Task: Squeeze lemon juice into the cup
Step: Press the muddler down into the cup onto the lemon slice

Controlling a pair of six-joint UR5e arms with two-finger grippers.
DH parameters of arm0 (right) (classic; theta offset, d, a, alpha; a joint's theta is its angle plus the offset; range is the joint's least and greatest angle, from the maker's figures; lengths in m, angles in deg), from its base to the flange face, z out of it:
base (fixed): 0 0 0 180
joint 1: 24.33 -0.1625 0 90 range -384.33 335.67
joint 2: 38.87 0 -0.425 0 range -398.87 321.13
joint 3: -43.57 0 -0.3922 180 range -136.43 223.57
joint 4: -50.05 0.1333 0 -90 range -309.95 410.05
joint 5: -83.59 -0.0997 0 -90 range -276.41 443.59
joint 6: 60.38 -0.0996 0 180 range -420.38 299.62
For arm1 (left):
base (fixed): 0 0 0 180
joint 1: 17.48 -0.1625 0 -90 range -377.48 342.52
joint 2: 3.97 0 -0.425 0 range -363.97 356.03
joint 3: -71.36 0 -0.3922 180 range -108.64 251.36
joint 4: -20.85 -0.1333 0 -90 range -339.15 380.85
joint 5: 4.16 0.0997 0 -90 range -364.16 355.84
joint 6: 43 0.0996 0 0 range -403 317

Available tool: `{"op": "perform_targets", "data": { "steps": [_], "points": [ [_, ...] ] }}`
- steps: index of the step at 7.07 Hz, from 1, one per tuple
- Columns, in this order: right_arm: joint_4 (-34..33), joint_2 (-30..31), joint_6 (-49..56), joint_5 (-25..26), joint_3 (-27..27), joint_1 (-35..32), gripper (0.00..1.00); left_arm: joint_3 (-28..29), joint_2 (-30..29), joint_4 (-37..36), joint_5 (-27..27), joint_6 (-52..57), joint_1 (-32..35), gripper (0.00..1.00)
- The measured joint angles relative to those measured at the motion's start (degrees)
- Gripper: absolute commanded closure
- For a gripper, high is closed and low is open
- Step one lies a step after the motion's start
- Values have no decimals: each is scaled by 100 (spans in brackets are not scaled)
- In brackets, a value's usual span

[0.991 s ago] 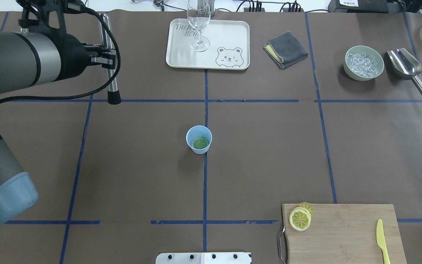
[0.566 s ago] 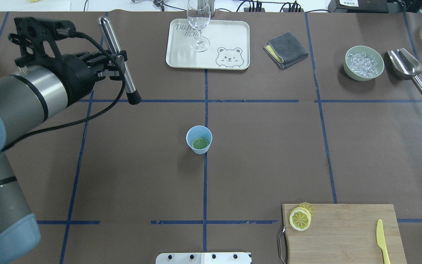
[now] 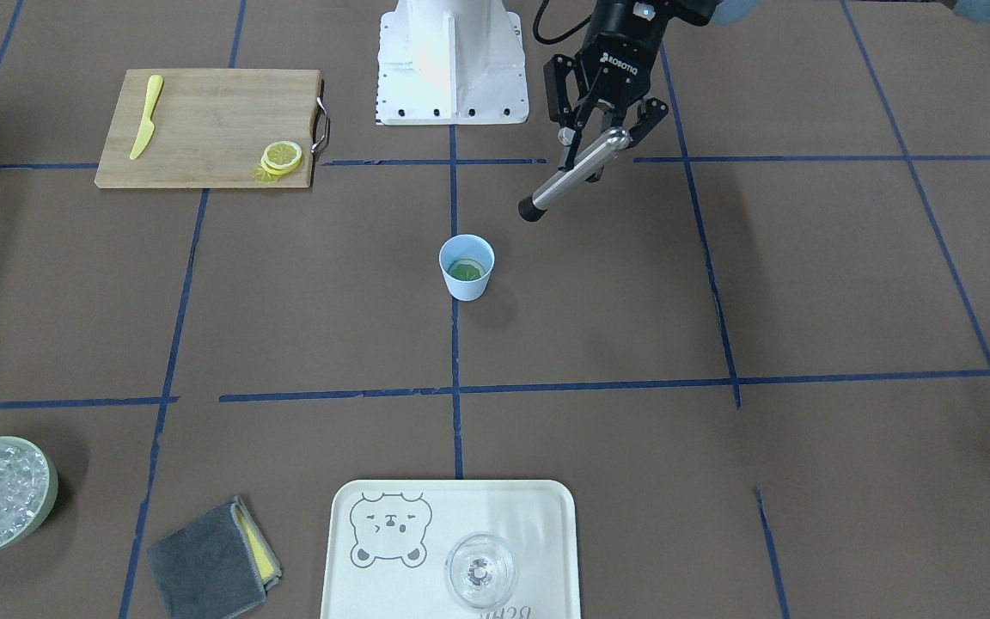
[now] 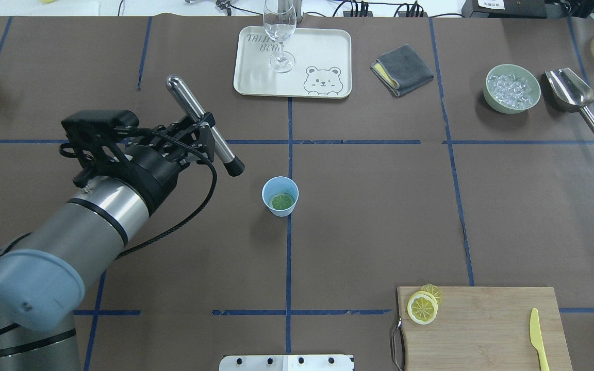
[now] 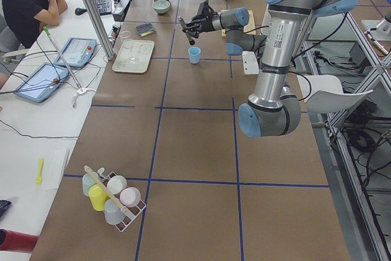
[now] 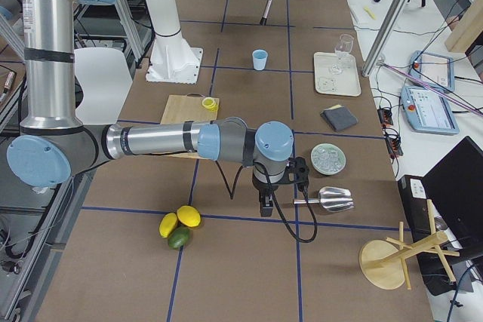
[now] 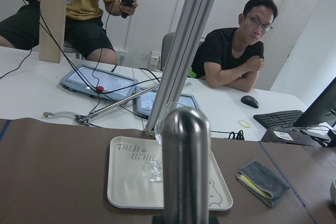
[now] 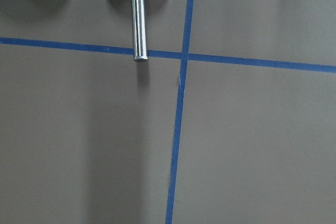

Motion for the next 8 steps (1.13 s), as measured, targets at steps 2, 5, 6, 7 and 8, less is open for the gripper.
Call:
{"op": "perform_targets", "data": {
  "steps": [2,5,6,7,8],
  "points": [
    [0,-4,-6,-17,-8,-1,0,612,-513,104,150,66,-223,100],
    [-6,-2,-7,-11,1,0,0,904,-837,91,123,703,-289,100],
    [-10,0,-11,-11,3,0,0,997,-900,111,109,815,-292,100],
    [-14,1,-31,-10,4,0,0,1158,-983,137,103,861,-297,100],
    [-15,0,-63,-10,4,0,0,1301,-1047,156,99,876,-300,100]
  ]
}}
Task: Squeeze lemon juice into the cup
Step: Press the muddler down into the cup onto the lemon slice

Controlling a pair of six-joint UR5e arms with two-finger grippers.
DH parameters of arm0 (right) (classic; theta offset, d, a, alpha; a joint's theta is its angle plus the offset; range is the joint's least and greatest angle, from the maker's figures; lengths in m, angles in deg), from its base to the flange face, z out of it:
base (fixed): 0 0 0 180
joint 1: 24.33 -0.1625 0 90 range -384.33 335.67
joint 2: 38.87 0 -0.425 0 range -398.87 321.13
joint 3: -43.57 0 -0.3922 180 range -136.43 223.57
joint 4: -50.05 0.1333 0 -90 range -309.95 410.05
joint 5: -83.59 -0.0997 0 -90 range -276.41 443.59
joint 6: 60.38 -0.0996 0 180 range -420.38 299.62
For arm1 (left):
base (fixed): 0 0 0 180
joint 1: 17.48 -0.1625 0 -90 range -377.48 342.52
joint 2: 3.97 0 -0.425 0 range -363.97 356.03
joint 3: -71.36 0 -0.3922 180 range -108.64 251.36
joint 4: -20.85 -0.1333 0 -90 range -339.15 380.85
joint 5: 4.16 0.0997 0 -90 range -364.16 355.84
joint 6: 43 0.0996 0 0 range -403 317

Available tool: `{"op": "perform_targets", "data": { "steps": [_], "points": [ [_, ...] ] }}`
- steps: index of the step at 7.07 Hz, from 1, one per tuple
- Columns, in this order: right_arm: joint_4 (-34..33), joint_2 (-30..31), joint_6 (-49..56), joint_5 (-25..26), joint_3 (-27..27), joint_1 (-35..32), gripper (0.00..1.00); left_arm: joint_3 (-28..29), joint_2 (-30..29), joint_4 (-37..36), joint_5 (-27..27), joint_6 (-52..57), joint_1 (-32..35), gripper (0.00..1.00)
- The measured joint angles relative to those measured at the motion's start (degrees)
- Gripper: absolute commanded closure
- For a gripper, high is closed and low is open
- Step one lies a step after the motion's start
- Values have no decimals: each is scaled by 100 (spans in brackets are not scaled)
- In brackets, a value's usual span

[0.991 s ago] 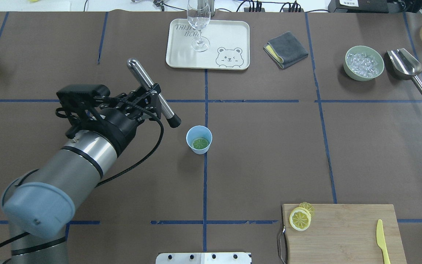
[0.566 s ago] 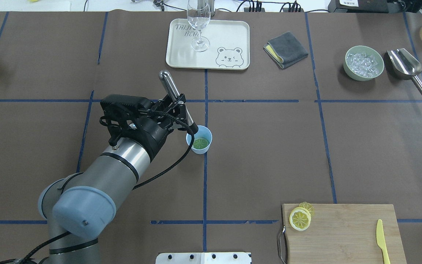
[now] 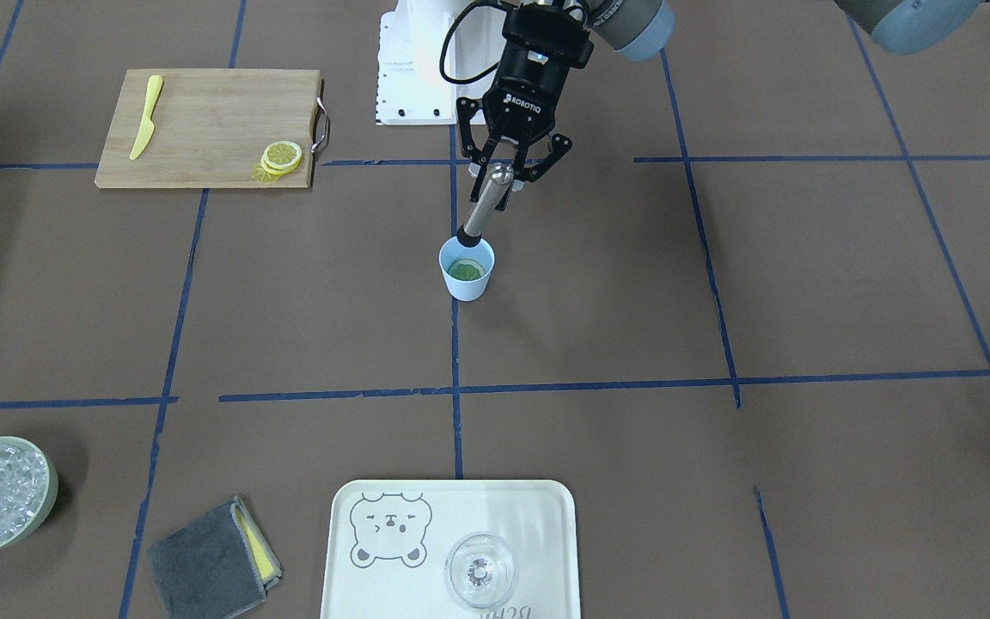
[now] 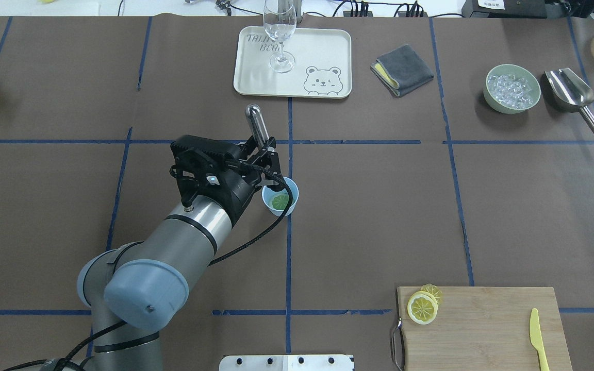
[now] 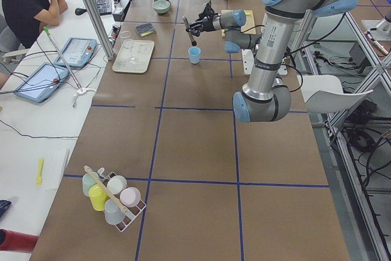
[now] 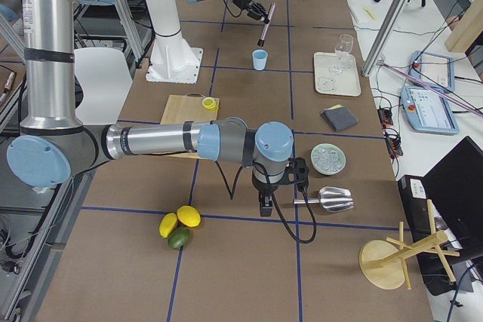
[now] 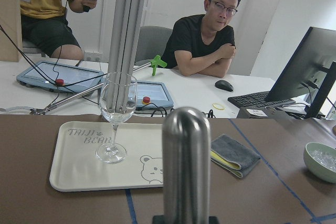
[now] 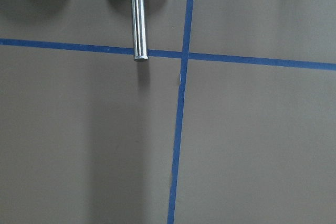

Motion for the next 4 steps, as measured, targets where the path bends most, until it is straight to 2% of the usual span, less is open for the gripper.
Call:
{"op": "perform_targets", "data": {
  "steps": [4],
  "points": [
    [13,-7,-32,-6,-13,0,0,413,-57,146,-8,-7,-6,100]
  ]
}}
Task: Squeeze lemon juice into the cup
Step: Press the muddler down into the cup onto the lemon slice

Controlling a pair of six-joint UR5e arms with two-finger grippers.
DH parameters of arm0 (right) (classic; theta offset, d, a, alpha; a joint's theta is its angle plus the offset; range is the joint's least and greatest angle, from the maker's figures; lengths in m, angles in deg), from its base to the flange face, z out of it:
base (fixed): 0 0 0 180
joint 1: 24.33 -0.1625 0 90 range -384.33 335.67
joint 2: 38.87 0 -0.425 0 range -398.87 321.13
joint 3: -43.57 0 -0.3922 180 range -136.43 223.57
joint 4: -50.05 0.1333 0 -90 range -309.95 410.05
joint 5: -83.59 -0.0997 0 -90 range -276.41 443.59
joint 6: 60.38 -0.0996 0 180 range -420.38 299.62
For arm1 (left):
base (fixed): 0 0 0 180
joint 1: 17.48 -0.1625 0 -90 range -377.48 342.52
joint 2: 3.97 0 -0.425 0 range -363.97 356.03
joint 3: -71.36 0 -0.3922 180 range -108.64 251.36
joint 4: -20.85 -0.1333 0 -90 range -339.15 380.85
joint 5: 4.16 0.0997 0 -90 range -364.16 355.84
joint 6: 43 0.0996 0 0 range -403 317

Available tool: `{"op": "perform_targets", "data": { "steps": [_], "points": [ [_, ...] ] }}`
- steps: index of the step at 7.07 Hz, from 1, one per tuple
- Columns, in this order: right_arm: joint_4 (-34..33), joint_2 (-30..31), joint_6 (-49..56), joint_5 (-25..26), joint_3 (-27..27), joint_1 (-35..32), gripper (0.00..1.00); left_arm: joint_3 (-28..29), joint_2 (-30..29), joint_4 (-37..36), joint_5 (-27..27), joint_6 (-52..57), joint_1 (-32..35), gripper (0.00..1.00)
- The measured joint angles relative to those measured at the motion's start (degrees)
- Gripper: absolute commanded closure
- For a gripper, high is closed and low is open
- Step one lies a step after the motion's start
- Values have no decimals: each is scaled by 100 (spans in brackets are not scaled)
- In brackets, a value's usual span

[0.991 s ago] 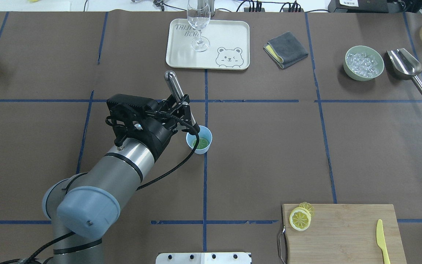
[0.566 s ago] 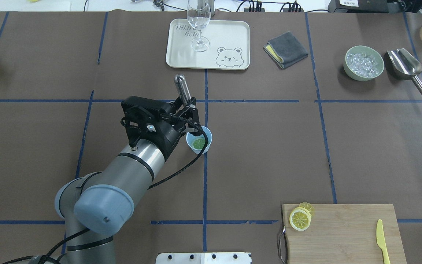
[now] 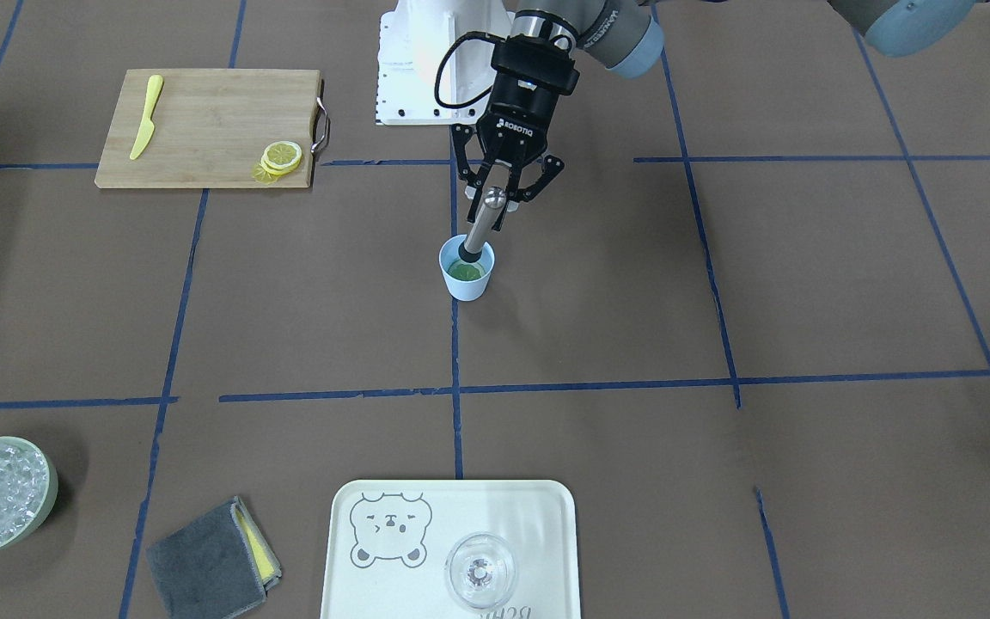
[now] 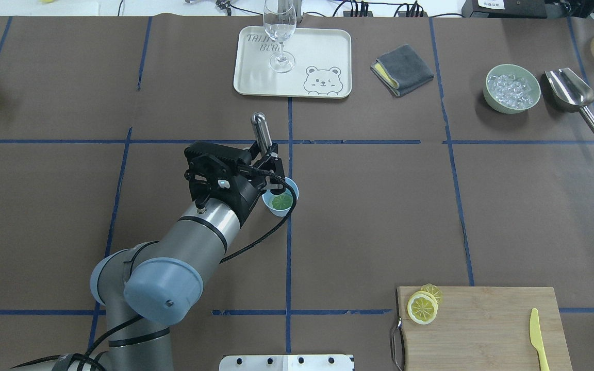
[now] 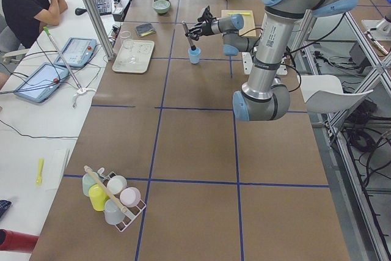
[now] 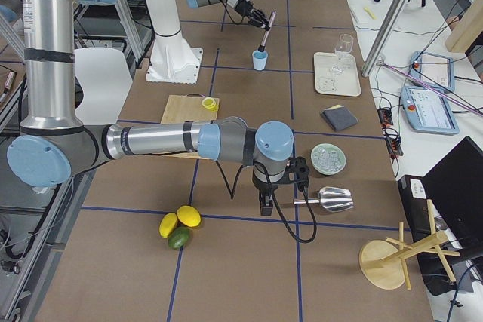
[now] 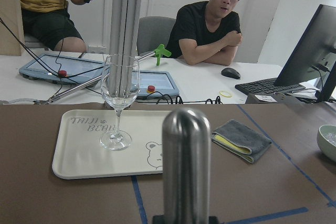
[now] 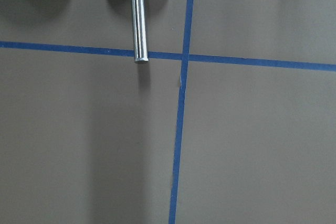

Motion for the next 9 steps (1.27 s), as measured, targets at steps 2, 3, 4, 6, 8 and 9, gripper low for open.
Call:
{"op": "perform_targets", "data": {
  "steps": [2,3,4,6,8,9],
  "points": [
    [-3,0,-1,-3,-7,0,0,373,-11,405,0,-1,-4,100],
    [-1,0,0,-3,-11,0,0,492,-21,515,0,1,-14,100],
    [0,0,-1,-3,-12,0,0,567,-26,558,0,-5,-45,100],
    [1,-3,0,-3,-22,0,0,713,-26,581,0,-22,-138,100],
    [1,-10,-1,-3,-35,0,0,696,-45,578,-89,20,-156,100],
    [-1,-19,0,-3,-36,0,0,576,-64,558,-279,114,-122,100]
  ]
}}
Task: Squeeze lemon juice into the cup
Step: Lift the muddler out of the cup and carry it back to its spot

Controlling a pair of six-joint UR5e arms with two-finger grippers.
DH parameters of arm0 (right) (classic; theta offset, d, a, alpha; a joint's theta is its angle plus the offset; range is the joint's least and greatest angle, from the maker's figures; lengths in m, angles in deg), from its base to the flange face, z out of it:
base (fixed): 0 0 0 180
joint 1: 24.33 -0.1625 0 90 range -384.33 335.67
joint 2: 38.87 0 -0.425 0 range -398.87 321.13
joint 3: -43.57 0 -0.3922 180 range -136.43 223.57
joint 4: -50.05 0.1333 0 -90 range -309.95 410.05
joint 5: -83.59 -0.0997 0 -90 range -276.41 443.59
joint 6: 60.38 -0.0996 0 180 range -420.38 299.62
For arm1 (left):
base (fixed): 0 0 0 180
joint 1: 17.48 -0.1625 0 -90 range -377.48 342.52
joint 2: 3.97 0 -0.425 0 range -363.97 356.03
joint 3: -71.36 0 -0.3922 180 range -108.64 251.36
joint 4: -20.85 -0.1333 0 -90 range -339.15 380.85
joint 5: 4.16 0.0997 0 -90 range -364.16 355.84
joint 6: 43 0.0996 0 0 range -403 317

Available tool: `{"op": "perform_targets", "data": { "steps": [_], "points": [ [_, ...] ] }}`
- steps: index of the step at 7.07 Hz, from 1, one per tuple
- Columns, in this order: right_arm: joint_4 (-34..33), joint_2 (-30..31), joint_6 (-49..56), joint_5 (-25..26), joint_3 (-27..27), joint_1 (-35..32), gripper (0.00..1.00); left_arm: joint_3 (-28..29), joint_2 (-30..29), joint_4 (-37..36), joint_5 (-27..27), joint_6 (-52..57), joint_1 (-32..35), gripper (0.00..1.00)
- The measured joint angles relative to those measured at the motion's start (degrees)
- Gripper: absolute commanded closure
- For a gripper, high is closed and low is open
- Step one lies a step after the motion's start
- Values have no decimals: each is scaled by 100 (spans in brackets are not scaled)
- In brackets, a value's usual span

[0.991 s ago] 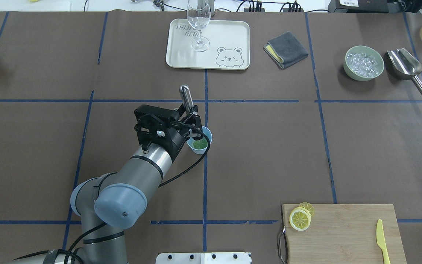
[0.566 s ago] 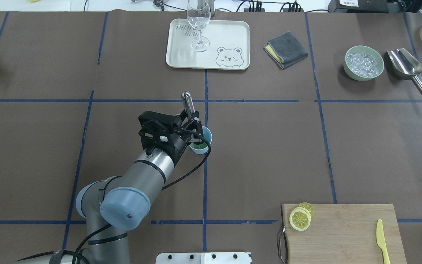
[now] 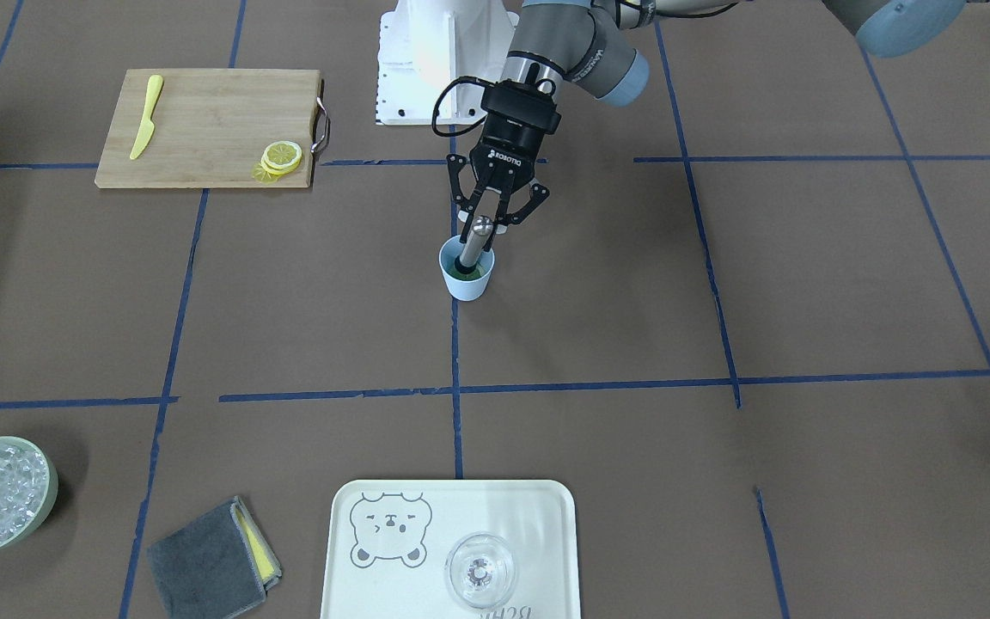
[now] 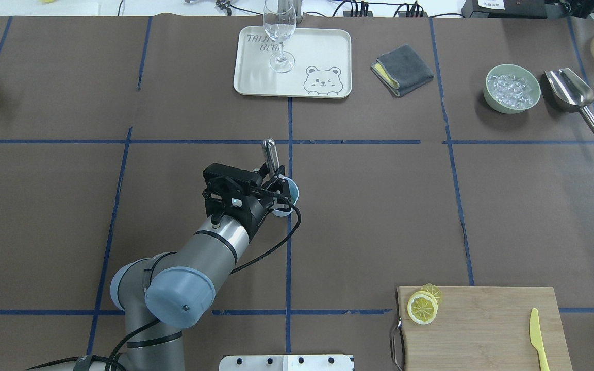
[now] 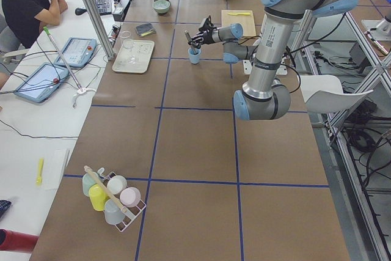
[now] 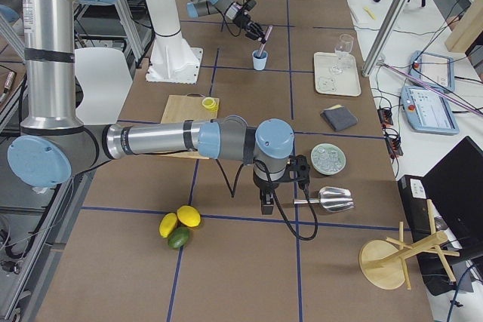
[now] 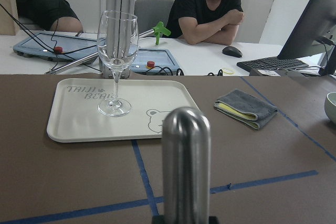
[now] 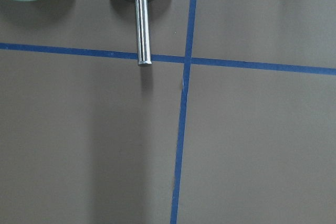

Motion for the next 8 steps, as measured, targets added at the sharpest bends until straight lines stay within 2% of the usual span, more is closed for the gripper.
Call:
{"op": "perform_targets", "data": {
  "steps": [2,5,8],
  "points": [
    [-1,12,2,-6,0,0,0,-500,4,-45,-323,495,315,100],
    [10,-21,-18,24,-61,0,0,-1224,210,-500,-1622,750,1299,100],
    [197,-44,-28,83,106,21,0,-1838,1337,-859,-3245,761,2114,100]
  ]
}}
